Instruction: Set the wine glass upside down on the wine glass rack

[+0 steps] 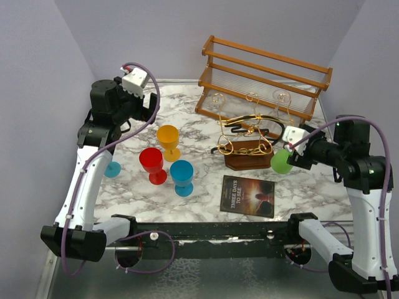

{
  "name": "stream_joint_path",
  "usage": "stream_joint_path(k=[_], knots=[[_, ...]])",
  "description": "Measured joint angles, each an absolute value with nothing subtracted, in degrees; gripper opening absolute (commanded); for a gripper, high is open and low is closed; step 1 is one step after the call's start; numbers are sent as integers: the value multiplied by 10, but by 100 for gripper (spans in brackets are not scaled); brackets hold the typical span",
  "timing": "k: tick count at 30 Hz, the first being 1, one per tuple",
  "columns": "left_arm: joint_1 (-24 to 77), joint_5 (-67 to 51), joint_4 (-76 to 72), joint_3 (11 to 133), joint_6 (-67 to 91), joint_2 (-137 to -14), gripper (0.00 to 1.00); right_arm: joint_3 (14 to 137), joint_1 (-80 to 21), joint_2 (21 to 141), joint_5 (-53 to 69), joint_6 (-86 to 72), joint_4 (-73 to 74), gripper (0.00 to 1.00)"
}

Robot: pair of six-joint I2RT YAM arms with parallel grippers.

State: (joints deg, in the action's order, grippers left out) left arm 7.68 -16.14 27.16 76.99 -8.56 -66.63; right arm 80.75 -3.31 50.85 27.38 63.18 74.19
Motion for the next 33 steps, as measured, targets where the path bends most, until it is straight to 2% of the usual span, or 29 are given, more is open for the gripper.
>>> stream_joint_path(k=[7, 17, 24, 33], knots=[[-58, -167, 327, 744, -79, -663, 89, 889, -33, 526, 349, 550, 717, 80], [-264, -218, 438, 776, -153, -733, 85, 922, -33, 595, 404, 401, 641, 78], [-344, -219, 539, 814, -250, -762, 82, 923, -33, 615, 414, 361, 633, 77], [-356, -211, 609, 816, -340, -801, 61, 935, -33, 631, 426, 354, 631, 75]])
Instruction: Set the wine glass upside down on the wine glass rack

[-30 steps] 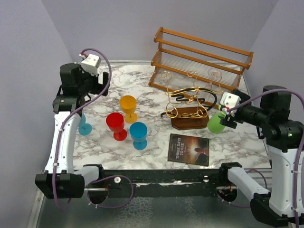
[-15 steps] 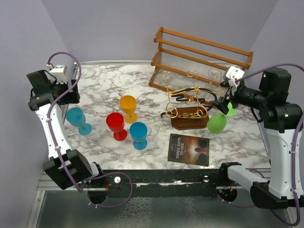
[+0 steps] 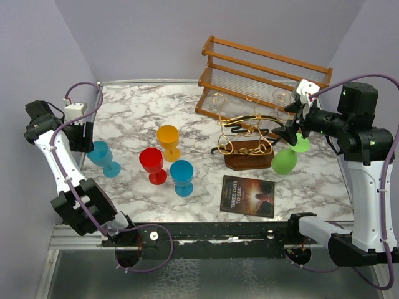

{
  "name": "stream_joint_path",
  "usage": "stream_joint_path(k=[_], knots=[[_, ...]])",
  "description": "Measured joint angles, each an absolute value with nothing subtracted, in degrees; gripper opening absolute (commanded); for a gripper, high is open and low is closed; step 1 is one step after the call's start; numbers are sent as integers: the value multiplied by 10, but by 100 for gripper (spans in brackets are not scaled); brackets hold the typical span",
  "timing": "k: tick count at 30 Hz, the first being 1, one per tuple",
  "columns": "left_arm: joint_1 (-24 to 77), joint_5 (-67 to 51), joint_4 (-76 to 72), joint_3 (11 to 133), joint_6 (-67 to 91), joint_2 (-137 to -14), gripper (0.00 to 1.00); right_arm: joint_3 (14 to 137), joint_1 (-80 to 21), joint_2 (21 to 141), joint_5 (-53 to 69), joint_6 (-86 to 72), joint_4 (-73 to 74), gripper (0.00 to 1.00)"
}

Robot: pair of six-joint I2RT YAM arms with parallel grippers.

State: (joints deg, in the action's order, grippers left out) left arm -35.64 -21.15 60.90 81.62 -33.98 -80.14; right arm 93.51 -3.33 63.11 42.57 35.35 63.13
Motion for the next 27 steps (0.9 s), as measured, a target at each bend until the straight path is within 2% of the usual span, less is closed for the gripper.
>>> stream_joint_path(k=[8, 22, 27], knots=[[-356, -209, 611, 814, -366, -849, 45, 936, -33, 631, 431, 346, 629, 75], [-339, -215, 606, 804, -375, -896, 1, 944, -33, 665, 432, 307, 606, 62], [-322, -217, 606, 817, -372, -896, 0, 944, -33, 682, 432, 268, 578, 62]])
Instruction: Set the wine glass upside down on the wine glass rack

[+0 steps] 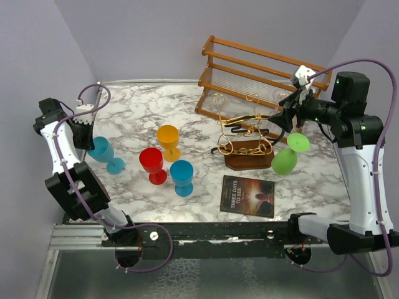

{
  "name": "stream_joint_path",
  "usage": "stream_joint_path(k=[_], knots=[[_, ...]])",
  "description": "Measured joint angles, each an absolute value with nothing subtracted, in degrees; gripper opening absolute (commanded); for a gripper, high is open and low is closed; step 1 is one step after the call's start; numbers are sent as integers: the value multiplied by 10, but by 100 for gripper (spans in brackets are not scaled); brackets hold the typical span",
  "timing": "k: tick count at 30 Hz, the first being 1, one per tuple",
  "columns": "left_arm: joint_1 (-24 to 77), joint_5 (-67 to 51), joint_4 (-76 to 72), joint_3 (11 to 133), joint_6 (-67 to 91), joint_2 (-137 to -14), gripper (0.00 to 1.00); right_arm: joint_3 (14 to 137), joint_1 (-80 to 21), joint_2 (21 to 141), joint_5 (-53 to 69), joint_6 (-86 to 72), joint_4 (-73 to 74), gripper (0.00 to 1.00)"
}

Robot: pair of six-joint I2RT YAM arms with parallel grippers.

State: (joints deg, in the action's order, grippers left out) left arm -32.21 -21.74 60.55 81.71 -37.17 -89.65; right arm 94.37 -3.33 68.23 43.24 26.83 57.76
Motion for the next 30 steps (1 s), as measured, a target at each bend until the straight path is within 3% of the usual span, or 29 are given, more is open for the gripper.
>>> stream_joint_path(k=[11, 20, 30], knots=[[-270, -231, 533, 924, -287, -863, 0, 957, -33, 708, 369, 178, 491, 68], [-190, -317, 396, 998, -85, -816, 0, 975, -33, 736, 340, 133, 434, 71], [-92, -414, 214, 980, 161, -806, 0, 977, -33, 748, 359, 115, 403, 71]])
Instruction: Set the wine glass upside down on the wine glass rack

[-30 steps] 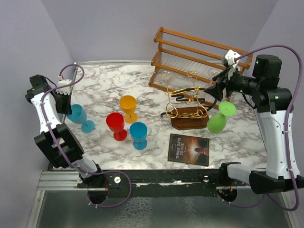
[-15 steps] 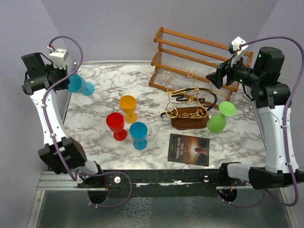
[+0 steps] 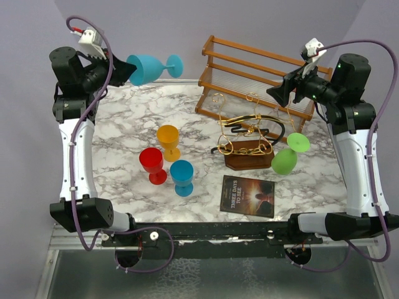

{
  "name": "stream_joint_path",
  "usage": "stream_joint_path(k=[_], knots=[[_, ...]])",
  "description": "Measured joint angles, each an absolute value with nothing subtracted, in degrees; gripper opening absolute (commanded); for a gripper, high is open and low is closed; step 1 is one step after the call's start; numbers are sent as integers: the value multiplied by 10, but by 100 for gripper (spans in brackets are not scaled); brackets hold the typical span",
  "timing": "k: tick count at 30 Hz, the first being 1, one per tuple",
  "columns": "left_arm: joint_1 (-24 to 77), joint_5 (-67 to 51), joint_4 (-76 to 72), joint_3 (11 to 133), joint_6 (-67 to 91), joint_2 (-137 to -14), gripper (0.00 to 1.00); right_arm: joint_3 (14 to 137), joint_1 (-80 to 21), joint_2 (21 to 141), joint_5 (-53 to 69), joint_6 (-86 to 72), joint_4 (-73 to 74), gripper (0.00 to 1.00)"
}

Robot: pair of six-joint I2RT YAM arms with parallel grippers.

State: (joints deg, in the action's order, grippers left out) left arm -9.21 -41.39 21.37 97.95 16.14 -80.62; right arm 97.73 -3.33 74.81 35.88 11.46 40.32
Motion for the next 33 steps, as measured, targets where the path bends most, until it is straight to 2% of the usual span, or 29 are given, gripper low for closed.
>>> stream_joint_path(k=[9, 18, 21, 27, 33], knots=[[29, -430, 112, 968, 266, -804, 0, 982, -47, 767, 400, 46, 353, 68], [142, -402, 93, 971, 272, -818, 0, 982, -143, 790, 375, -18, 308, 66], [170, -385, 93, 970, 265, -819, 0, 982, -166, 798, 368, -34, 297, 59], [209, -360, 93, 970, 253, -821, 0, 979, -172, 805, 317, -63, 286, 38], [215, -342, 96, 970, 244, -824, 0, 959, -172, 795, 268, -85, 269, 34]])
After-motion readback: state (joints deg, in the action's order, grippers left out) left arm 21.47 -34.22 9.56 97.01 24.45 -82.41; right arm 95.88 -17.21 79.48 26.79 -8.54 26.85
